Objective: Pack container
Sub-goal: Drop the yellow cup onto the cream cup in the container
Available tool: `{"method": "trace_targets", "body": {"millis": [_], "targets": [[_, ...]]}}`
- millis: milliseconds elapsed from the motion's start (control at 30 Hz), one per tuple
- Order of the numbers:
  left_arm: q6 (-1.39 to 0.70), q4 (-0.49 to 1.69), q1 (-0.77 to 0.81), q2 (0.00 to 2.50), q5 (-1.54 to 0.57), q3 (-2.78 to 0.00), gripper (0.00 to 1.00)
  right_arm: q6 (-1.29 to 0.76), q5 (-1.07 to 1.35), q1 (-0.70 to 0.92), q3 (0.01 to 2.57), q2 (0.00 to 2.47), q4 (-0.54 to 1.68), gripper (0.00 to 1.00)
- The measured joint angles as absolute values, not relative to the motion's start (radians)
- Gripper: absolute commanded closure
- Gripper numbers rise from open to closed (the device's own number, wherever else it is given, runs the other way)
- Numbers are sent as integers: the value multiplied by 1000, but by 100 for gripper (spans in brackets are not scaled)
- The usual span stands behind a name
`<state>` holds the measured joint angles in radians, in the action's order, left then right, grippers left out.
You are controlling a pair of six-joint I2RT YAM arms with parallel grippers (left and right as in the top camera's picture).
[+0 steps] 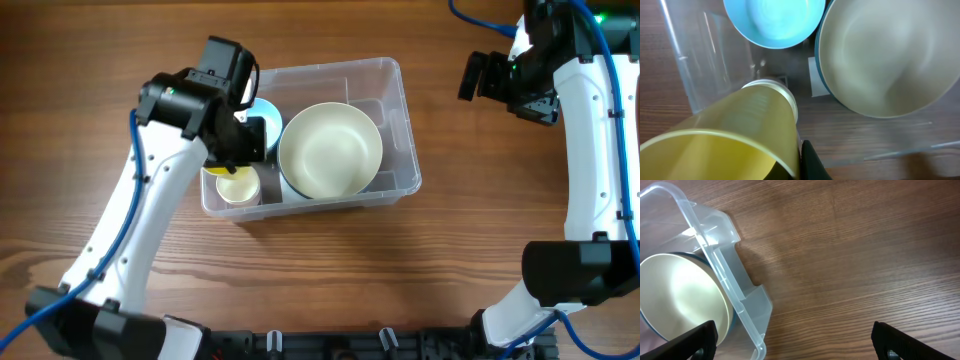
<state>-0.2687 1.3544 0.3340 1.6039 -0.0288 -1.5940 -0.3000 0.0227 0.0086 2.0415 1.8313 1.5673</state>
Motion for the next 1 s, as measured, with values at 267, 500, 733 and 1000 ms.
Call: {"method": "trace_targets", "body": {"millis": [267, 500, 733, 1000], "targets": [[-275, 1369, 334, 1673, -30, -1593, 67, -300, 23, 9, 2041, 1831, 1567, 0], [-272, 1380, 334, 1673, -29, -1593, 67, -300, 23, 9, 2041, 1831, 1567, 0], [-272, 1248, 321, 1673, -9, -1588, 63, -285, 22, 9, 2040, 1831, 1502, 0], [-308, 934, 75, 1673, 9, -1588, 0, -235, 22, 9, 2035, 1828, 1137, 0]]}}
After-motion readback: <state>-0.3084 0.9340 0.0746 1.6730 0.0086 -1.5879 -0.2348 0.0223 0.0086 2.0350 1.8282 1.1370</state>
